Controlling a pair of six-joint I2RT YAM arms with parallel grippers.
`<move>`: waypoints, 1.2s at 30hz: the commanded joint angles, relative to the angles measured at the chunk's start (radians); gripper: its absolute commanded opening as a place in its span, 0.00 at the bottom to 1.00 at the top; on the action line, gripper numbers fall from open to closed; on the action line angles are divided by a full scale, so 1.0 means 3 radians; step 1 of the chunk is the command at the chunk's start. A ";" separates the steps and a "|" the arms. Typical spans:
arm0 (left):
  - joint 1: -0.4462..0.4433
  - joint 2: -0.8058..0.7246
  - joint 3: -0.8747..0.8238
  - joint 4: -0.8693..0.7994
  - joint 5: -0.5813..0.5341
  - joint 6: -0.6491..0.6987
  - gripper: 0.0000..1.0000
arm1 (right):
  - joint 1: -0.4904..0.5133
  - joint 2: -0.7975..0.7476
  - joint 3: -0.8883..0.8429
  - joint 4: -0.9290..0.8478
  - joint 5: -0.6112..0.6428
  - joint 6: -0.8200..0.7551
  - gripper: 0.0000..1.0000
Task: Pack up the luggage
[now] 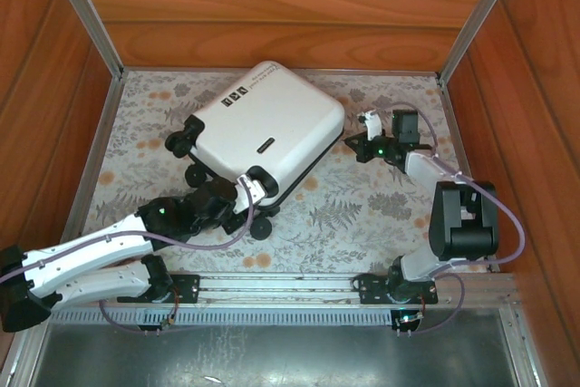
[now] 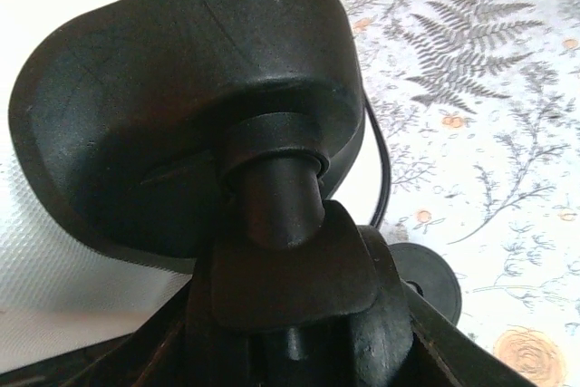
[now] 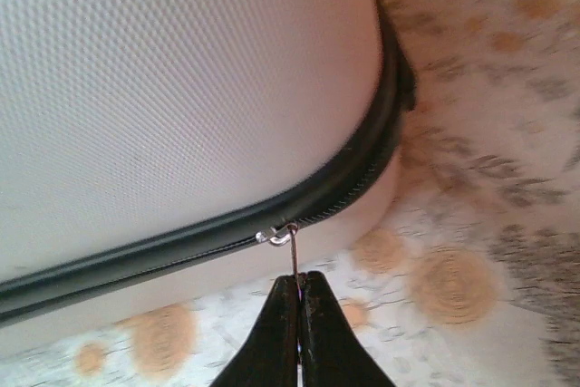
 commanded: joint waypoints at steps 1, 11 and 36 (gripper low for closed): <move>-0.0138 -0.0051 0.0240 0.0032 -0.0111 0.0231 0.00 | -0.0171 -0.0077 -0.0118 0.1117 0.0983 -0.0236 0.00; -0.0183 -0.0202 0.0118 0.0494 -0.0389 0.0368 0.00 | -0.0109 -0.0012 -0.0086 0.1301 0.1284 -0.0364 0.00; -0.0071 -0.1317 -0.0737 0.0023 0.1696 0.1971 0.00 | -0.0273 0.1361 0.1491 0.0552 -0.0174 -0.0059 0.00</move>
